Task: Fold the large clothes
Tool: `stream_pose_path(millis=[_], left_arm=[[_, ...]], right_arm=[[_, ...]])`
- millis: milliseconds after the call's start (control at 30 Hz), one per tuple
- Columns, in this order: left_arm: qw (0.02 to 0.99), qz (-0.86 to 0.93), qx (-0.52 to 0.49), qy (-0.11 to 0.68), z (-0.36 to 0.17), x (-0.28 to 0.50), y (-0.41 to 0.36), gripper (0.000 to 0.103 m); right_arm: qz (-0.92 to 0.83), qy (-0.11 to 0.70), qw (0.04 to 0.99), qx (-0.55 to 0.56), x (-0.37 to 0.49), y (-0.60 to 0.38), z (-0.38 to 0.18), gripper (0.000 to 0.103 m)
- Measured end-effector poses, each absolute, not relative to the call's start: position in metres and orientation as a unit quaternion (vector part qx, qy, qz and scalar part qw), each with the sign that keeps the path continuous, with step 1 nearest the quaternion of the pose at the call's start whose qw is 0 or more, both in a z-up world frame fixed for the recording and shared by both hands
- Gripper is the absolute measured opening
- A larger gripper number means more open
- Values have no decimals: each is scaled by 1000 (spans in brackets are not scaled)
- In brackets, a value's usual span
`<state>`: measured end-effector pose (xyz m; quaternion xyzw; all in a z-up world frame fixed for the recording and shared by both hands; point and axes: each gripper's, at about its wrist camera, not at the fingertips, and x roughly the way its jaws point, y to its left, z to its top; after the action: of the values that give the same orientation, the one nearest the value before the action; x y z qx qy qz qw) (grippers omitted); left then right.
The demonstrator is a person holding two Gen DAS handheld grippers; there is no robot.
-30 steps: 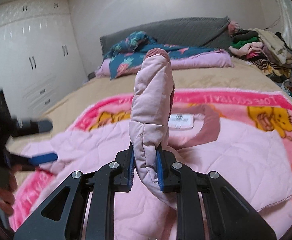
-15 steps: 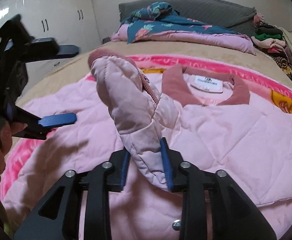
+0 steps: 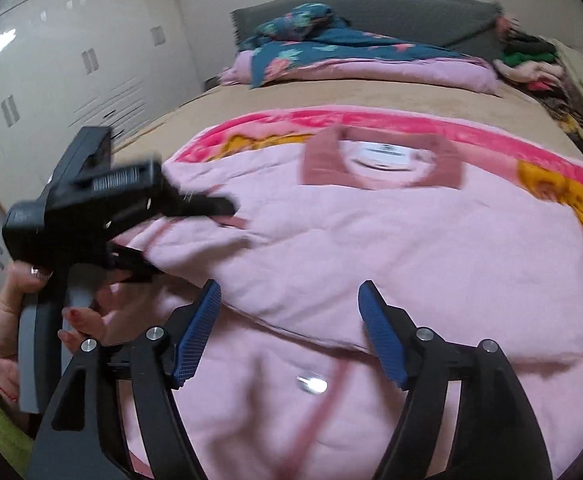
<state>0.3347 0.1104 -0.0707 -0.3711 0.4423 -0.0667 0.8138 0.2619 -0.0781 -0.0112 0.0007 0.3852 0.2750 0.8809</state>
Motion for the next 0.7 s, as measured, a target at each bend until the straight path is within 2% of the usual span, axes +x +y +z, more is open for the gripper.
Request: stream_pose_path(millis=[67, 100, 133, 167, 400, 700], left_arm=[[841, -43, -312, 439, -62, 334, 100, 33], [850, -41, -296, 433, -59, 333, 97, 29], [857, -38, -288, 426, -57, 333, 96, 19], [865, -35, -277, 417, -52, 332, 95, 13], [903, -29, -235, 358, -9, 325, 102, 12], [884, -12, -238, 401, -38, 334, 110, 13]], right_arm=[[254, 392, 884, 18, 263, -102, -12, 70], [246, 394, 885, 24, 263, -111, -13, 71], [239, 394, 887, 32, 263, -122, -13, 72], [229, 393, 890, 41, 263, -134, -13, 74], [158, 377, 909, 81, 275, -200, 1, 79], [131, 388, 911, 53, 306, -202, -3, 81]])
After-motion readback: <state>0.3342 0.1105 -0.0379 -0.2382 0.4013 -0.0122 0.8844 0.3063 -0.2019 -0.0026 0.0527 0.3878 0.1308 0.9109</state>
